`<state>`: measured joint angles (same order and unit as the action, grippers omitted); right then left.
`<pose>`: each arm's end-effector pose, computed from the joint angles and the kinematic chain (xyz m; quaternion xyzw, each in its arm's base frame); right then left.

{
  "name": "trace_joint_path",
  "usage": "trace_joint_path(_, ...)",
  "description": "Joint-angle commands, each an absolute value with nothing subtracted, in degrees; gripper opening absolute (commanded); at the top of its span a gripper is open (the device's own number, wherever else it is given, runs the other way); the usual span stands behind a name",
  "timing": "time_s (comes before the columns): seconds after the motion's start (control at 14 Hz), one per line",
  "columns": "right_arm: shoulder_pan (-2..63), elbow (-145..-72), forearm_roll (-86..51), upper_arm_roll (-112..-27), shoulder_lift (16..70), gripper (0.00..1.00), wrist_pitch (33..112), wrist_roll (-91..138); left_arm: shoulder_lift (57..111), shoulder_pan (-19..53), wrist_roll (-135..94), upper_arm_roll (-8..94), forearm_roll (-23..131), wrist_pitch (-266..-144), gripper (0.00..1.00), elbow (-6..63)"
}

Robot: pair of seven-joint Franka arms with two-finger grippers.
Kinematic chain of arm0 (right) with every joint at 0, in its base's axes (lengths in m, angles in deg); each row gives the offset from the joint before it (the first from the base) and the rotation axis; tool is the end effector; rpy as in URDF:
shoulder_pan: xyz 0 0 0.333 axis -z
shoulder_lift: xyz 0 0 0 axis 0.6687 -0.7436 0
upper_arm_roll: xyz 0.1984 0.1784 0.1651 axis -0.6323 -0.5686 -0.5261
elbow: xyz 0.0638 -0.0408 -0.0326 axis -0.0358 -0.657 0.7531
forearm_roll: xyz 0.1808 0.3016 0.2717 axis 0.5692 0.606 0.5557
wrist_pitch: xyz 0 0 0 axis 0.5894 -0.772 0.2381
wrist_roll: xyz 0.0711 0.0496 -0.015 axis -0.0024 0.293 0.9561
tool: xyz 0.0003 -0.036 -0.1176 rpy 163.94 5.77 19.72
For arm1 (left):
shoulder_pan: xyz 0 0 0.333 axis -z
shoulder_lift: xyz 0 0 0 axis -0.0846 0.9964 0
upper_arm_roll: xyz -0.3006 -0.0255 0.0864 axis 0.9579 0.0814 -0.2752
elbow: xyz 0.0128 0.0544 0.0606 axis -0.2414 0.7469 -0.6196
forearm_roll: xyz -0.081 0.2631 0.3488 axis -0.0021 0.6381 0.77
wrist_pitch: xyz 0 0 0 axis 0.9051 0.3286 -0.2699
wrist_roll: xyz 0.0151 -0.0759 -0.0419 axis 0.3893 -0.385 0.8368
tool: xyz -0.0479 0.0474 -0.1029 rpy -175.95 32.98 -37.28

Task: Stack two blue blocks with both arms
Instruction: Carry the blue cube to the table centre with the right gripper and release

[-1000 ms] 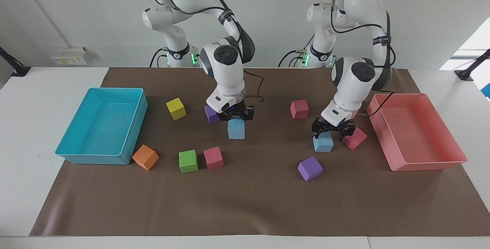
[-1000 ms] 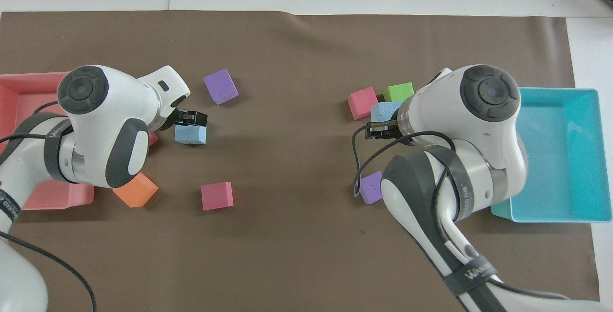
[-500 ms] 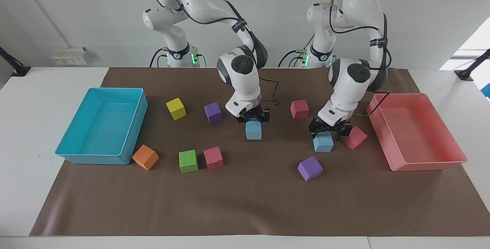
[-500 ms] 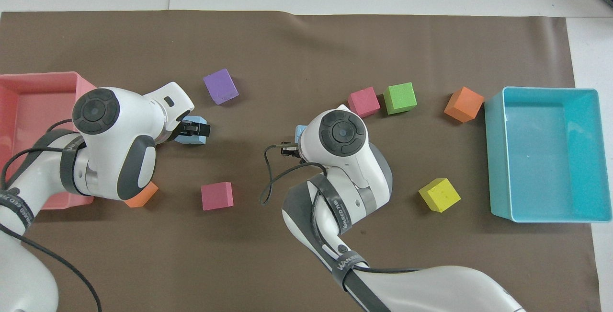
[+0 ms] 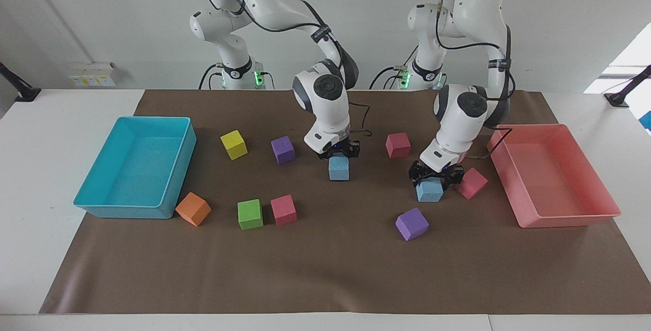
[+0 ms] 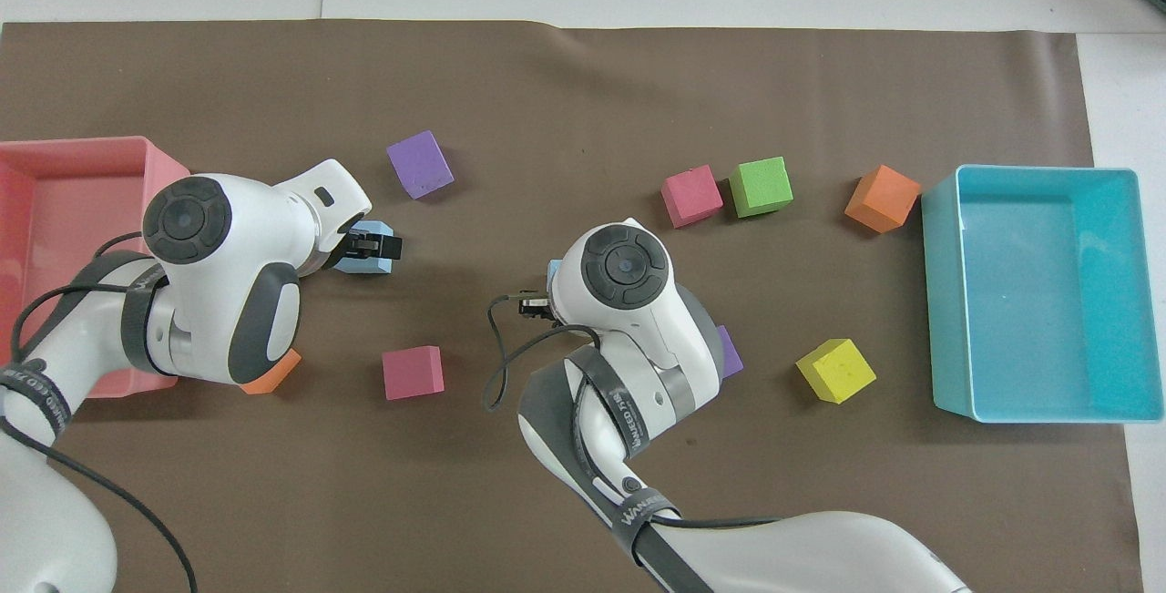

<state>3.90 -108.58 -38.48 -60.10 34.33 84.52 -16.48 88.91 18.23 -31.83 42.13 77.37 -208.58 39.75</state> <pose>0.5540 0.4099 0.2627 -0.9980 0.0189 0.0216 0.0565 0.6052 -0.1666 0.2510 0.9942 -0.0896 0.0556 0.0223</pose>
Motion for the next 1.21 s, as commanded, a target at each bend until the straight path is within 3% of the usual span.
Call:
trace_joint_path(0.0, 3.9, -111.1, -37.5, -60.3, 35.4, 0.0, 84.3, -15.5, 88.2, 20.2, -31.2, 41.4, 77.1, -209.4, 0.68, 40.9)
trace_joint_path(0.07, 3.7, -111.1, -37.5, -60.3, 35.5, 0.0, 84.1, -15.5, 88.2, 20.8, -31.2, 41.4, 77.1, -209.3, 0.49, 40.8)
trace_joint_path(0.14, 3.7, -111.1, -37.5, -60.3, 35.4, 0.0, 84.3, -15.4, 88.2, 20.8, -31.2, 41.4, 77.1, -209.1, 0.36, 40.8)
trace_joint_path(0.29, 3.1, -111.5, -38.0, -60.3, 35.6, 0.05, 85.1, -14.4, 88.2, 20.8, -31.2, 41.4, 77.1, -208.9, 0.25, 40.6)
trace_joint_path(0.43, 2.9, -111.5, -38.0, -60.3, 35.7, 0.23, 85.1, -13.4, 88.4, 20.8, -31.0, 41.3, 77.1, -209.2, 0.2, 40.3)
trace_joint_path(0.5, 2.9, -111.6, -38.1, -60.3, 35.7, 0.44, 85.1, -13.4, 88.4, 20.8, -30.6, 41.3, 77.1, -209.3, 0.16, 40.2)
trace_joint_path(0.57, 3.0, -111.7, -38.0, -60.3, 35.7, 0.77, 85.2, -13.4, 88.4, 20.8, -30.5, 41.3, 77.1, -209.5, 0.13, 40.1)
trace_joint_path(0.64, 3.0, -111.6, -38.1, -60.3, 35.6, 1.0, 85.2, -13.4, 88.4, 20.8, -30.5, 41.3, 77.1, -209.5, 0.07, 40.0)
trace_joint_path(0.79, 3.0, -111.1, -38.4, -60.2, 35.5, 1.0, 85.2, -13.4, 88.3, 20.5, -30.5, 41.2, 77.1, -209.0, 0.01, 38.9)
trace_joint_path(0.93, 3.6, -110.4, -38.4, -60.2, 35.4, 1.0, 85.1, -13.4, 87.7, 19.8, -30.5, 41.2, 77.1, -208.2, 0.0, 37.3)
trace_joint_path(1.14, 6.2, -108.9, -37.4, -60.2, 36.1, 1.0, 83.9, -13.4, 87.9, 19.6, -30.3, 41.0, 77.1, -197.7, 0.0, 31.1)
